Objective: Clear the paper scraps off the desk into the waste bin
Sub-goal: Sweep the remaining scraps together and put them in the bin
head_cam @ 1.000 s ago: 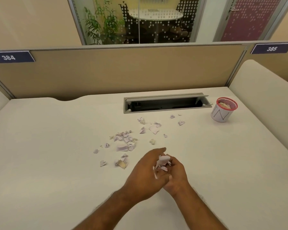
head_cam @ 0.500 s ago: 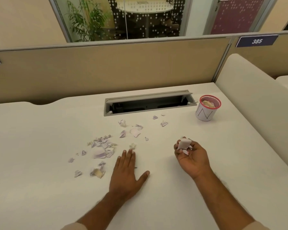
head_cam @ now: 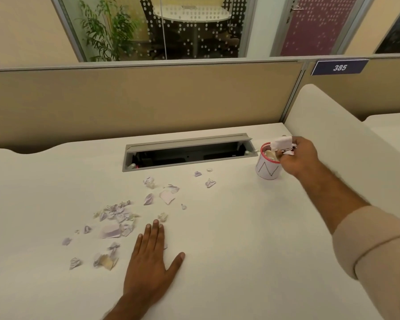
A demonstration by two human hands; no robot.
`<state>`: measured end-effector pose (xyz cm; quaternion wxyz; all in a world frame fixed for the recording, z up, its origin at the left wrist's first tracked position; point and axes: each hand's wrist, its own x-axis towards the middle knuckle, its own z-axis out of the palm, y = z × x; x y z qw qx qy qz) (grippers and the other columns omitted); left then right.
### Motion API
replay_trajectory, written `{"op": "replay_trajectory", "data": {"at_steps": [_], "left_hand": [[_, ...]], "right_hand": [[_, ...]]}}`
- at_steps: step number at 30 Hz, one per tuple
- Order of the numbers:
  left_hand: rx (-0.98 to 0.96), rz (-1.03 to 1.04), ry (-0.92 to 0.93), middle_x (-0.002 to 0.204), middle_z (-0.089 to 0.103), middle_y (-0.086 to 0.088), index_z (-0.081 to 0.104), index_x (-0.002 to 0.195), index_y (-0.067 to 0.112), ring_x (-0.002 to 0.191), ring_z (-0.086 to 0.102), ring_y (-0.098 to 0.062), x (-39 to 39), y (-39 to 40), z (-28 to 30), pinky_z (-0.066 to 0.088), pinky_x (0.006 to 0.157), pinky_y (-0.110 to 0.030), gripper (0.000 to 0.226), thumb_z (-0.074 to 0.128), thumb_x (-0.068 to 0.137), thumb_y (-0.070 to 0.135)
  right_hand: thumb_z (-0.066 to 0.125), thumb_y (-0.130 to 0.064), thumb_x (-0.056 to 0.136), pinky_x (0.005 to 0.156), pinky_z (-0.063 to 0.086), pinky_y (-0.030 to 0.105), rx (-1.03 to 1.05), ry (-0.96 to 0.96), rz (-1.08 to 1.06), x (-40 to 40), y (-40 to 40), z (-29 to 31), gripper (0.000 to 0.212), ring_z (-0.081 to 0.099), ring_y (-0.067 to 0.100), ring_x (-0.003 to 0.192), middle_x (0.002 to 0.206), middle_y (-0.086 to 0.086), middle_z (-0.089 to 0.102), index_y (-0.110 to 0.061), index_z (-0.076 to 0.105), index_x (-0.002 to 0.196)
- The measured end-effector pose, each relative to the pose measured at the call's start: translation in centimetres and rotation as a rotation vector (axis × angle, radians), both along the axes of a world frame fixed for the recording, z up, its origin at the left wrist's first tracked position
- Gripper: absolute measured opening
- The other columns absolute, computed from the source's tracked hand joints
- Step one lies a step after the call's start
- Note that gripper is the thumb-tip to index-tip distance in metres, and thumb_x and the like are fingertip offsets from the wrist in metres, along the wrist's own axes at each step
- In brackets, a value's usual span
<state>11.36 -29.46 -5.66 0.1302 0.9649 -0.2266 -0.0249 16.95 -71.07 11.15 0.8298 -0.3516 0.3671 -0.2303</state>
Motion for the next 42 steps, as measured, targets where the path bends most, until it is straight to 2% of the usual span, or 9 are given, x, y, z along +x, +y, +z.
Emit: {"op": "replay_trajectory", "data": {"at_steps": [7, 11, 16, 21, 24, 27, 29, 39, 42], "left_hand": [[-0.008, -0.012, -0.005, 0.163, -0.010, 0.006, -0.003, 0.154, 0.016, 0.149, -0.012, -0.010, 0.0, 0.0, 0.1, -0.003, 0.121, -0.032, 0.090, 0.013, 0.088, 0.075], [-0.009, -0.006, -0.005, 0.163, -0.006, 0.006, 0.001, 0.154, 0.016, 0.150, -0.007, -0.011, 0.0, 0.0, 0.2, -0.002, 0.120, -0.032, 0.089, 0.016, 0.089, 0.075], [-0.020, -0.007, -0.003, 0.162, -0.008, 0.007, 0.000, 0.154, 0.016, 0.149, -0.010, -0.009, 0.1, 0.0, 0.2, -0.003, 0.121, -0.031, 0.087, 0.013, 0.090, 0.073], [-0.091, -0.009, 0.007, 0.162, -0.006, 0.011, 0.000, 0.155, 0.021, 0.148, -0.011, -0.003, -0.1, 0.2, 0.2, -0.002, 0.121, -0.029, 0.074, 0.009, 0.094, 0.061], [-0.210, 0.054, 0.012, 0.160, 0.015, 0.012, 0.022, 0.154, 0.019, 0.148, 0.006, -0.002, -0.4, 0.2, 0.5, 0.006, 0.121, -0.024, 0.067, 0.022, 0.096, 0.051], [-0.331, 0.126, -0.008, 0.147, 0.043, 0.009, 0.057, 0.125, 0.020, 0.141, 0.033, -0.013, -0.7, 0.3, 0.5, 0.024, 0.113, -0.027, 0.033, 0.046, 0.095, 0.029], [-0.368, 0.145, -0.032, 0.138, 0.051, 0.006, 0.060, 0.103, 0.021, 0.135, 0.042, -0.016, -0.7, 0.3, 0.4, 0.030, 0.109, -0.028, 0.011, 0.053, 0.096, 0.017], [-0.441, 0.215, -0.134, 0.097, 0.058, 0.009, 0.066, 0.085, 0.018, 0.100, 0.053, -0.013, 0.3, 2.1, 1.6, 0.034, 0.088, -0.019, 0.018, 0.055, 0.089, 0.031], [-0.381, 0.254, -0.212, 0.107, 0.060, 0.002, 0.069, 0.084, 0.019, 0.110, 0.053, -0.020, 1.5, 4.1, 2.3, 0.037, 0.090, -0.031, 0.016, 0.059, 0.085, 0.031]], "right_hand": [[0.059, -0.006, 0.087, 0.086, 0.054, 0.033, -0.478, 0.445, -0.046, 4.0, -2.8, -1.2, 0.027, 0.059, 0.024, 0.103, 0.126, 0.012, 0.061, -0.009, 0.064, 0.113], [0.055, -0.008, 0.088, 0.085, 0.053, 0.036, -0.963, 0.606, 0.148, 4.4, -3.0, -2.6, 0.020, 0.062, 0.027, 0.098, 0.110, 0.011, 0.069, -0.008, 0.072, 0.098], [0.055, -0.003, 0.084, 0.082, 0.054, 0.036, -1.189, 0.689, 0.277, 4.5, -4.4, -2.4, 0.021, 0.063, 0.026, 0.093, 0.103, 0.011, 0.071, -0.008, 0.074, 0.091], [0.052, 0.007, 0.078, 0.083, 0.057, 0.046, -1.197, 0.658, 0.215, 4.1, -4.7, -2.2, 0.026, 0.068, 0.030, 0.090, 0.095, 0.014, 0.072, -0.010, 0.071, 0.079], [0.052, 0.006, 0.078, 0.083, 0.057, 0.044, -1.222, 0.622, 0.162, 3.3, -3.6, -2.1, 0.025, 0.067, 0.029, 0.090, 0.096, 0.012, 0.072, -0.009, 0.072, 0.083], [0.049, 0.004, 0.077, 0.084, 0.055, 0.036, -1.295, 0.537, 0.109, 2.0, -1.3, -2.1, 0.028, 0.064, 0.025, 0.091, 0.098, 0.009, 0.072, -0.007, 0.073, 0.086], [0.049, 0.002, 0.077, 0.082, 0.051, 0.029, -1.347, 0.461, 0.123, 1.1, 0.8, -2.4, 0.026, 0.064, 0.023, 0.090, 0.095, 0.007, 0.072, -0.007, 0.072, 0.086], [0.060, -0.005, 0.085, 0.077, 0.045, 0.022, -1.408, 0.392, 0.554, -1.1, 10.9, -9.1, 0.016, 0.058, 0.015, 0.081, 0.098, 0.005, 0.068, -0.010, 0.070, 0.097], [0.067, -0.015, 0.084, 0.079, 0.041, 0.021, -1.433, 0.410, 0.719, -1.2, 12.9, -10.8, 0.021, 0.053, 0.011, 0.084, 0.105, 0.003, 0.061, -0.013, 0.066, 0.106]]}}
